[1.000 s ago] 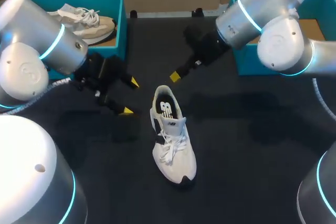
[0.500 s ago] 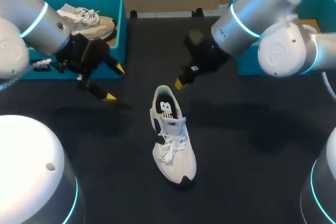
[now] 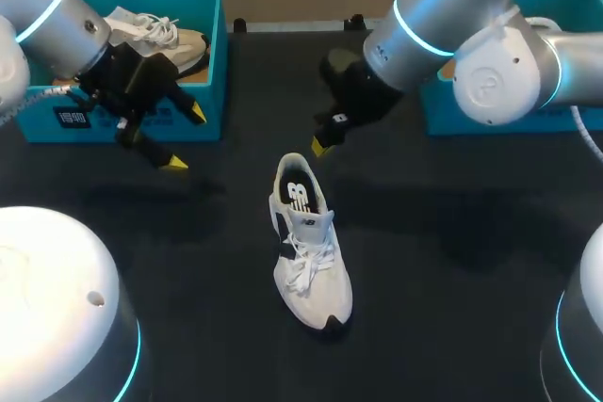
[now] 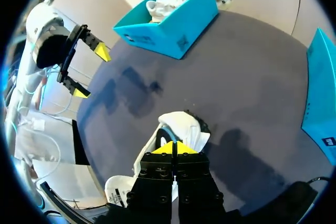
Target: Take the shoe out of the shoebox, open the shoe tongue, remove and reinsert the insole, then place the shoe into the shoebox
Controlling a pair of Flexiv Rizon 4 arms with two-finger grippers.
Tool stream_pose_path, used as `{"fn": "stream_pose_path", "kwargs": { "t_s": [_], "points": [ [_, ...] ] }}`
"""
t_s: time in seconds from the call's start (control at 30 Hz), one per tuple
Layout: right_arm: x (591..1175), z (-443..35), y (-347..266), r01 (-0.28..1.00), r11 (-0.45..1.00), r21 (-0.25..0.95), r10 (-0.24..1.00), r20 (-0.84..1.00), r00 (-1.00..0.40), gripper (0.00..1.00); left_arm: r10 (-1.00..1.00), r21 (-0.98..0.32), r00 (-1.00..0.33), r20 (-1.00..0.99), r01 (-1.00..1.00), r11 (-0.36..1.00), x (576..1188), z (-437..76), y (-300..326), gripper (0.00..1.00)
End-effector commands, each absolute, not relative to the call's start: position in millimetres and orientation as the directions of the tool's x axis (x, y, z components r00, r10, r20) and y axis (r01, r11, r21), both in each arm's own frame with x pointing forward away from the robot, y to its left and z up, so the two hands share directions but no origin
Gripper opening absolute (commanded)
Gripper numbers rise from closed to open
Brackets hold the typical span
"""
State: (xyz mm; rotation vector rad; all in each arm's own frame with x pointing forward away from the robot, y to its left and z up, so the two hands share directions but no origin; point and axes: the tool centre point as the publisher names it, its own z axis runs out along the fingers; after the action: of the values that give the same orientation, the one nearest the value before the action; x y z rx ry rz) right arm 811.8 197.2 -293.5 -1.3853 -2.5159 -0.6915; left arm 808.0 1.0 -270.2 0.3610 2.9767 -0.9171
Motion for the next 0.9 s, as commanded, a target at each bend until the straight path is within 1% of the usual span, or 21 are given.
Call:
{"fn": "stream_pose_path", "kwargs": {
  "t_s": [0.03,0.27,0.43,0.67,0.9],
  "points": [
    [806,-297,205,0.861,0.366,0.352,0.856,0.236,-0.461,0.00,0.219,-0.552,-0.973,-0.070,0.220,0.804,809,-271,0,1.00],
    [797,-300,208,0.891,0.302,0.339,0.923,0.130,-0.362,0.00,0.219,-0.552,-0.973,-0.070,0.220,0.804,809,-271,0,1.00],
    [791,-296,214,0.917,0.250,0.312,0.948,0.115,-0.298,0.00,0.219,-0.552,-0.973,-0.070,0.220,0.804,809,-271,0,1.00],
    [774,-289,229,0.936,0.205,0.287,0.966,0.097,-0.241,0.00,0.219,-0.552,-0.973,-0.070,0.220,0.804,809,-271,0,1.00],
    [757,-301,235,0.952,0.159,0.260,0.975,0.112,-0.193,0.00,0.219,-0.552,-0.973,-0.070,0.220,0.804,809,-271,0,1.00]
  ]
}}
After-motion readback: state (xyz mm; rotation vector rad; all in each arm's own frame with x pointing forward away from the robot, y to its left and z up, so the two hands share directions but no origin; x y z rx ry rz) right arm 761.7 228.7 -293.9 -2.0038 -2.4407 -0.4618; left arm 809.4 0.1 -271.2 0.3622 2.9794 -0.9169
